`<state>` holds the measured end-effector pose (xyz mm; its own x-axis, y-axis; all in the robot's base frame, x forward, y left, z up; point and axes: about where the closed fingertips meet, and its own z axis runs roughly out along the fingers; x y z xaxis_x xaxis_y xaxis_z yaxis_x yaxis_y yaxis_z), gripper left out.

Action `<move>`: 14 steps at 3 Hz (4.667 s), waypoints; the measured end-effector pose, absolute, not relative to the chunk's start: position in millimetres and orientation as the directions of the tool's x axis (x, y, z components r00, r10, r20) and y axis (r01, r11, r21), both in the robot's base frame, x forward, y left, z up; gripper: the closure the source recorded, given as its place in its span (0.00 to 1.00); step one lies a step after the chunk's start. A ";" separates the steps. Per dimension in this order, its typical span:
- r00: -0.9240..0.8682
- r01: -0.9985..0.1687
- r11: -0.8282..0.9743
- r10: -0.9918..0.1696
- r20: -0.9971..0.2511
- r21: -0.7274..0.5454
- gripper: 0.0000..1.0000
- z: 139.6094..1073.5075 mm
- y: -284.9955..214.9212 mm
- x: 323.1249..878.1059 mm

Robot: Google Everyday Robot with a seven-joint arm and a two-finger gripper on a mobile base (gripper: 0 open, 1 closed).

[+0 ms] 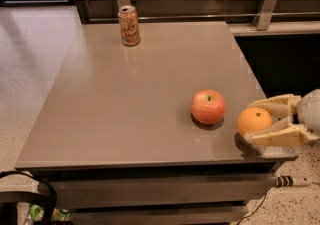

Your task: Move orange near orange can

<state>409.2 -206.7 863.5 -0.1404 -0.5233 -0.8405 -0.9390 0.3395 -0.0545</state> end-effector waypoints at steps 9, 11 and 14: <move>-0.128 -0.898 0.428 -0.480 -0.868 -0.105 1.00 994.6 -77.8 682.3; -0.221 -0.882 0.471 -0.466 -0.857 -0.030 1.00 934.6 -43.2 742.3; -0.272 -0.864 0.503 -0.432 -0.860 0.021 1.00 863.5 6.3 773.7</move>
Offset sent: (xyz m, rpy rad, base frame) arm 0.1127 -0.0245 0.1469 0.0438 -0.0819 -0.0606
